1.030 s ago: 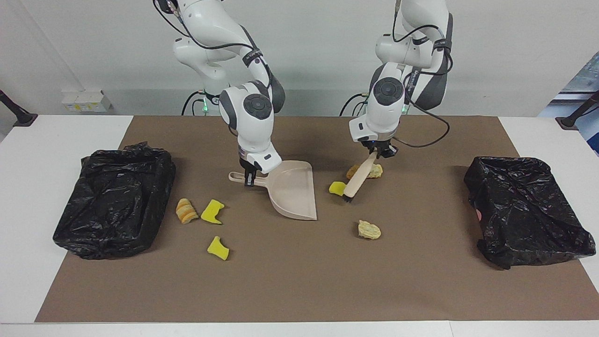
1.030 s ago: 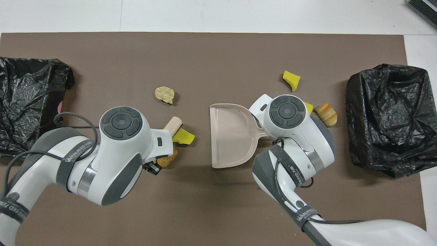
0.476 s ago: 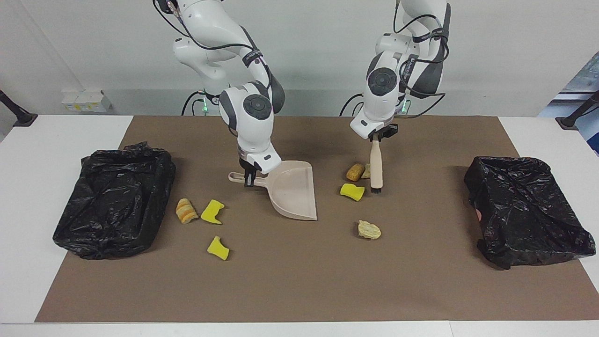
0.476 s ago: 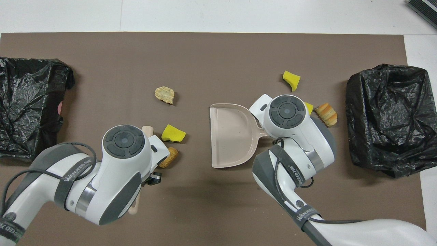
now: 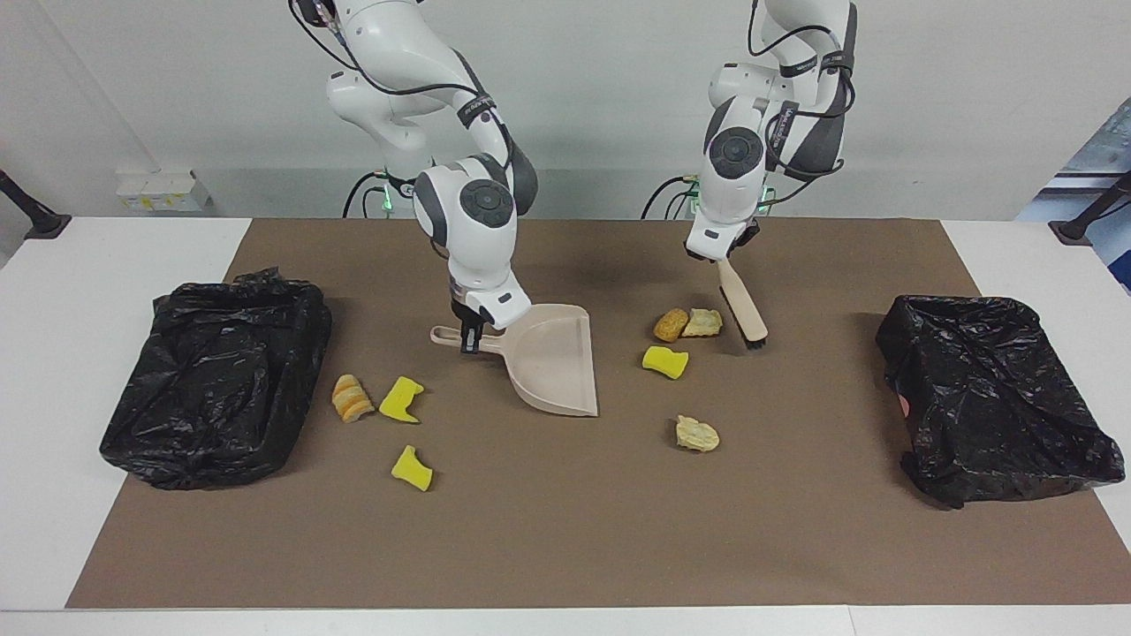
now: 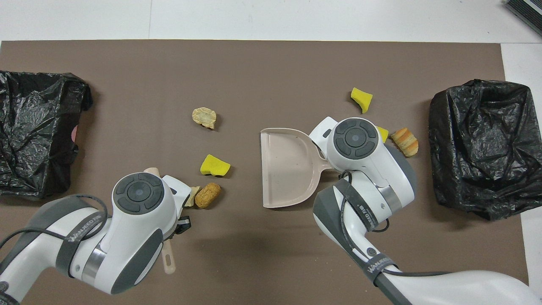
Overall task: Sweep and dump trash in bin
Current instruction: 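Sweep the crumbs into the dustpan with the brush in the left gripper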
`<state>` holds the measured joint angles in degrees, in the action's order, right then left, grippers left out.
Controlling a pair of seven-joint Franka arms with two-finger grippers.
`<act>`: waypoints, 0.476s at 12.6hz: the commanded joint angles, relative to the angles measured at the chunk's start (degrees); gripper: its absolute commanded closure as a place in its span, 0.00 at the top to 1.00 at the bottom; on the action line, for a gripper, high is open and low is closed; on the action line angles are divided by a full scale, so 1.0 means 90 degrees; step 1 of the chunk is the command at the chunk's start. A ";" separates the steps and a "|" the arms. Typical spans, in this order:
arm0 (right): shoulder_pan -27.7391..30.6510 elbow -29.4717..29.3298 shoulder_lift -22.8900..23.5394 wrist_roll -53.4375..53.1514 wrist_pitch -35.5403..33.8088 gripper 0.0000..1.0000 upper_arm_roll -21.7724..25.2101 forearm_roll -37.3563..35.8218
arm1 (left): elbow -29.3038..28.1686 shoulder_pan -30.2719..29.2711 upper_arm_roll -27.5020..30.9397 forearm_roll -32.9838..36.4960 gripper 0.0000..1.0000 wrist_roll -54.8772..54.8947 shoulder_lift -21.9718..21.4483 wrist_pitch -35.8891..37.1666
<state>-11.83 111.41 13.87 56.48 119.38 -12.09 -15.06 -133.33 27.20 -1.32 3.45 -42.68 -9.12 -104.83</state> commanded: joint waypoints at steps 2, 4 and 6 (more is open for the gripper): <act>0.0054 0.0062 0.0012 -0.0260 0.0154 0.00 -0.0024 -0.0231 | -0.0381 -0.0044 -0.0039 -0.0021 0.00 -0.0297 -0.0170 -0.0508; 0.0054 0.0082 0.0012 -0.0270 0.0154 0.00 -0.0024 -0.0231 | -0.0372 -0.0024 -0.0039 -0.0264 0.00 -0.0181 0.0016 -0.0850; 0.0054 0.0082 0.0012 -0.0270 0.0154 0.00 -0.0024 -0.0231 | -0.0304 0.0102 -0.0058 -0.0490 0.00 -0.0131 0.0328 -0.1387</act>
<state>-11.80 111.43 13.95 56.47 119.38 -12.07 -15.06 -135.75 27.32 -1.72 0.72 -44.16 -8.18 -113.38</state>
